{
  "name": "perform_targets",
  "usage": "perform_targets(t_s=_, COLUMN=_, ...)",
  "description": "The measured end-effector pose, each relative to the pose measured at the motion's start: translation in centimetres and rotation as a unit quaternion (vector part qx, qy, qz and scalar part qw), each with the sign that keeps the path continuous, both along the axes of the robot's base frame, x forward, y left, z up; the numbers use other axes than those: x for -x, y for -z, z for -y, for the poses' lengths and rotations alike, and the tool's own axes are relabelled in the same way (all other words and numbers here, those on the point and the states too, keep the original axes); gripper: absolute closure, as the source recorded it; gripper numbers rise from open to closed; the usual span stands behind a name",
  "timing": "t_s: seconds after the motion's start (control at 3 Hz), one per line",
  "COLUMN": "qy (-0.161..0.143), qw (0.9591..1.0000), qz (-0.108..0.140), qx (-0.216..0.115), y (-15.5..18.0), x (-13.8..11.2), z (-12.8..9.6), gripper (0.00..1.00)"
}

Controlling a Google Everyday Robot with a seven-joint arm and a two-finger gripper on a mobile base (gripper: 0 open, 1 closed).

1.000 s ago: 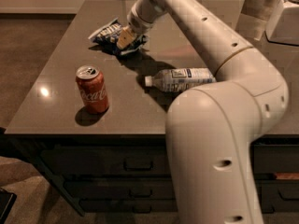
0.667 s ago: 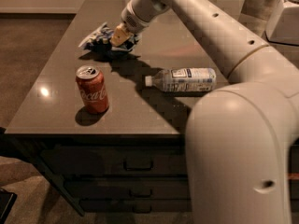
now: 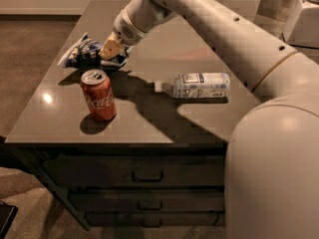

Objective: Move blue chip bag near coke can

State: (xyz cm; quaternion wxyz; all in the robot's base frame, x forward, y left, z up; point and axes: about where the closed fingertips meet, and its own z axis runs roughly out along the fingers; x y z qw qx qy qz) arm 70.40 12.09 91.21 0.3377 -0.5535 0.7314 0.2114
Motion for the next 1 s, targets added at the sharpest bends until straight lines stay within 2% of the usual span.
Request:
perform_targets(t_s=0.33, qy=-0.041, qw=0.9992, qz=0.0, qx=-0.005, y=0.4, x=2.2, z=-0.6, gripper=1.0)
perform_targets(t_s=0.67, qy=-0.071, qw=0.9974, qz=0.006, qx=-0.005, y=0.3, x=3.5, z=0.1, gripper=1.0)
perform_targets(t_s=1.0, qy=-0.099, qw=0.995, qz=0.013, qx=-0.006, y=0.0, x=4.1, z=1.1, gripper=0.86)
